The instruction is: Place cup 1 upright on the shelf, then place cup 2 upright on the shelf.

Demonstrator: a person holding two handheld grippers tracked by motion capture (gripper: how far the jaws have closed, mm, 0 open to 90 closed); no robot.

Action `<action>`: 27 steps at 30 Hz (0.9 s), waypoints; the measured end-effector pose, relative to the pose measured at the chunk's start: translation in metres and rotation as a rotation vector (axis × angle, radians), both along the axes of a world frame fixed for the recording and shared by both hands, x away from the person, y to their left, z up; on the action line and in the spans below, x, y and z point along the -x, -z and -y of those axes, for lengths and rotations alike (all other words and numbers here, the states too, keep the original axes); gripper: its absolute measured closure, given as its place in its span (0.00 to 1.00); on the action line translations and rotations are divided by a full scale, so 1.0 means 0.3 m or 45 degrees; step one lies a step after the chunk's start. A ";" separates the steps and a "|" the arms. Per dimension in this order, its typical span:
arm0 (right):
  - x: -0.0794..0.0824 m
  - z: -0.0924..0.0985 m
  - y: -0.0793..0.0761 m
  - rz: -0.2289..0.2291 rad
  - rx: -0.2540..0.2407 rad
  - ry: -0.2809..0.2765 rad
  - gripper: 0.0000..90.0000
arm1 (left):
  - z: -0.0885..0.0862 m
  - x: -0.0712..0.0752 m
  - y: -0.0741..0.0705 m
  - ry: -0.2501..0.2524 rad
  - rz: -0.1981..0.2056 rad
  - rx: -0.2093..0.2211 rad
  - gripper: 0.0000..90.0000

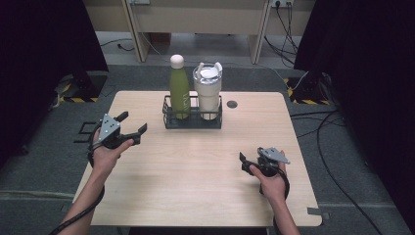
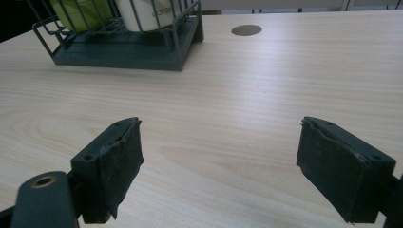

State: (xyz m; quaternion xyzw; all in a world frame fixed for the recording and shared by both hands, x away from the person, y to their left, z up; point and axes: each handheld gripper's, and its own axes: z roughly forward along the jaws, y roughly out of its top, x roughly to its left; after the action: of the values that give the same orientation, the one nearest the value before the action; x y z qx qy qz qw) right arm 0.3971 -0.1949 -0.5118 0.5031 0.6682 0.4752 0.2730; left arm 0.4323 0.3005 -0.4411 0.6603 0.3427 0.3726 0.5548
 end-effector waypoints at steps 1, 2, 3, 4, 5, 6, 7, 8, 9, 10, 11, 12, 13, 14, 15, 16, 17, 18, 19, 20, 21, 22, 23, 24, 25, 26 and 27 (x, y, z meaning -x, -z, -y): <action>0.001 0.005 -0.001 0.001 -0.003 0.004 0.17 | -0.004 0.006 0.004 -0.001 -0.003 0.000 0.15; 0.002 0.009 -0.003 0.001 -0.003 0.011 0.17 | -0.009 0.012 0.007 -0.005 -0.004 -0.002 0.15; 0.003 0.013 -0.005 0.006 -0.006 0.016 0.17 | -0.013 0.018 0.011 -0.009 -0.006 -0.001 0.15; 0.004 0.016 -0.007 0.009 -0.007 0.021 0.17 | -0.017 0.024 0.014 -0.012 -0.008 0.001 0.15; 0.005 0.017 -0.009 0.010 -0.010 0.023 0.17 | -0.021 0.029 0.017 -0.015 -0.010 0.002 0.15; 0.006 0.017 -0.011 0.013 -0.011 0.025 0.17 | -0.025 0.034 0.019 -0.016 -0.010 0.002 0.15; 0.007 0.016 -0.014 0.015 -0.006 0.024 0.17 | -0.028 0.040 0.021 -0.018 -0.011 0.003 0.15; 0.008 0.014 -0.017 0.017 -0.006 0.023 0.17 | -0.030 0.044 0.022 -0.018 -0.010 0.005 0.15; 0.008 0.014 -0.020 0.025 0.009 0.020 0.17 | -0.032 0.050 0.024 -0.018 -0.007 0.008 0.15; 0.010 0.010 -0.026 0.031 0.003 0.020 0.17 | -0.035 0.055 0.026 -0.017 -0.008 0.007 0.15; 0.012 0.008 -0.030 0.032 -0.004 0.023 0.17 | -0.037 0.060 0.028 -0.018 -0.008 0.010 0.15; 0.013 0.008 -0.032 0.034 -0.003 0.021 0.17 | -0.039 0.062 0.030 -0.019 -0.009 0.009 0.15; 0.013 0.008 -0.033 0.035 -0.001 0.022 0.17 | -0.042 0.066 0.034 -0.021 -0.013 0.010 0.15; 0.013 0.010 -0.032 0.034 -0.003 0.024 0.17 | -0.044 0.068 0.038 -0.024 -0.017 0.007 0.15; 0.011 0.012 -0.031 0.034 -0.005 0.022 0.17 | -0.045 0.070 0.042 -0.028 -0.021 0.004 0.15; 0.009 0.015 -0.030 0.036 0.001 0.021 0.17 | -0.046 0.073 0.048 -0.032 -0.024 0.007 0.15; 0.006 0.017 -0.030 0.035 0.000 0.020 0.17 | -0.046 0.076 0.054 -0.035 -0.028 0.008 0.15; 0.003 0.019 -0.029 0.035 -0.002 0.019 0.17 | -0.046 0.080 0.061 -0.038 -0.033 0.007 0.15; 0.002 0.021 -0.029 0.035 -0.002 0.021 0.17 | -0.047 0.084 0.069 -0.039 -0.038 0.004 0.15; 0.001 0.024 -0.029 0.037 -0.004 0.024 0.17 | -0.047 0.089 0.076 -0.039 -0.044 0.001 0.15; 0.001 0.026 -0.029 0.035 -0.008 0.024 0.17 | -0.050 0.093 0.082 -0.045 -0.045 -0.003 0.15; 0.001 0.027 -0.027 0.033 -0.008 0.024 0.17 | -0.052 0.095 0.087 -0.049 -0.048 0.001 0.15; 0.001 0.028 -0.025 0.031 -0.003 0.025 0.17 | -0.055 0.097 0.091 -0.049 -0.054 -0.002 0.15; 0.002 0.028 -0.025 0.028 -0.005 0.027 0.17 | -0.057 0.100 0.093 -0.050 -0.056 -0.008 0.15; 0.004 0.028 -0.026 0.028 -0.010 0.029 0.17 | -0.059 0.104 0.094 -0.049 -0.055 -0.012 0.15; 0.007 0.028 -0.028 0.029 -0.008 0.032 0.17 | -0.061 0.109 0.094 -0.046 -0.053 -0.012 0.15; 0.007 0.028 -0.031 0.036 0.000 0.029 0.17 | -0.064 0.114 0.096 -0.047 -0.050 -0.012 0.15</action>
State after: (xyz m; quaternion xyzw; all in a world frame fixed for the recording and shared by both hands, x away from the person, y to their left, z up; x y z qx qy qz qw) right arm 0.3949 -0.2033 -0.5025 0.5040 0.6584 0.4792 0.2879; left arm 0.3983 0.3195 -0.4699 0.6637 0.3640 0.3714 0.5376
